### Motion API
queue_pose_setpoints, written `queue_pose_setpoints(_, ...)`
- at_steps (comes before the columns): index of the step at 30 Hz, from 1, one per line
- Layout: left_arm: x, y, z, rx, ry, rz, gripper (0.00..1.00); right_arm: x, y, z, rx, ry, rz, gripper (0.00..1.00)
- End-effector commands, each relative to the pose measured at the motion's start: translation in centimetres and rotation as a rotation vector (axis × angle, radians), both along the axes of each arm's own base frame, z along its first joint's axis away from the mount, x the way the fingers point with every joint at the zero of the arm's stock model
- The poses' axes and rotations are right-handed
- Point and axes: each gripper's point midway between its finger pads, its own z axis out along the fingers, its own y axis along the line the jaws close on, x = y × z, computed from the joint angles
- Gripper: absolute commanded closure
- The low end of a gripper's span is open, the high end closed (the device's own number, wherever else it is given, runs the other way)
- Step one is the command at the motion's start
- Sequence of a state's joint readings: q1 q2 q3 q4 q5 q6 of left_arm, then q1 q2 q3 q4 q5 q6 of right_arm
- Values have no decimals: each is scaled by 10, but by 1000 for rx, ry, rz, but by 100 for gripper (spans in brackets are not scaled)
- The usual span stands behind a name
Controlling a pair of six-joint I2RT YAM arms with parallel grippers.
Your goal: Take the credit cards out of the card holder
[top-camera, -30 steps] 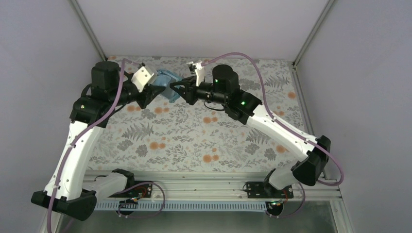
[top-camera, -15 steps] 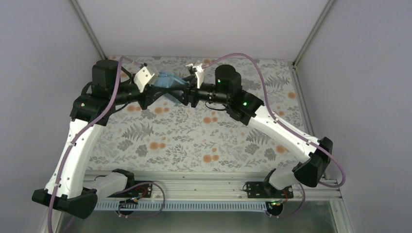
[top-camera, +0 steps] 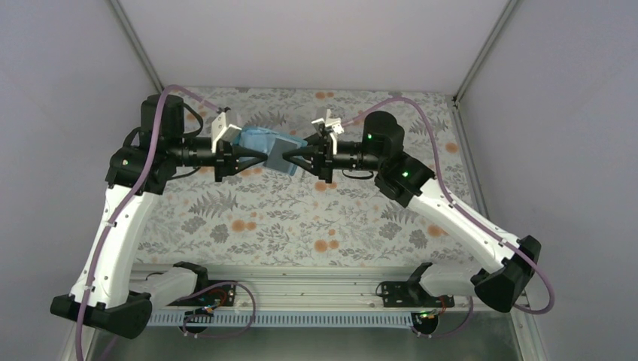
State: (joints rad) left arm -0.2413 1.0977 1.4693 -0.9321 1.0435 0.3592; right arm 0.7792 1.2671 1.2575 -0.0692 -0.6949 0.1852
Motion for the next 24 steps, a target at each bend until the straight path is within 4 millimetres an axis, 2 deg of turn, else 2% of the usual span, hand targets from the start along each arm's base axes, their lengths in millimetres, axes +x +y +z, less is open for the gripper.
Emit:
queue_pose_setpoints(1,-21,-2,11,-56,-16,-96,98,-10,-3,13,32,-56,49,95)
queue_pose_setpoints(4,-8,4,18,-58,-19,-22,95,-5,-6,11,21,-53,24,96)
queue_pose_setpoints(6,20,16,16,-18,-24,139,82,3,-12,9,11,-39,-22,96)
queue_pose_setpoints(9,68,49,2,79,-39,429,67,17,-20,7,-14,4,-95,96)
queue_pose_setpoints(10,77,57,-1,92,-35,487,62,22,-23,9,-21,20,-125,96)
queue_pose_setpoints(12,87,68,-3,88,-20,540,59,36,-31,6,-50,68,-221,96)
queue_pose_setpoints(17,100,83,-3,77,-4,597,55,77,-58,-5,-101,224,-532,96)
queue_pose_setpoints(21,77,66,-4,89,-74,451,52,111,-83,-31,-139,328,-800,96)
queue_pose_setpoints(24,64,48,-10,84,-55,361,50,130,-73,-40,-162,337,-874,96)
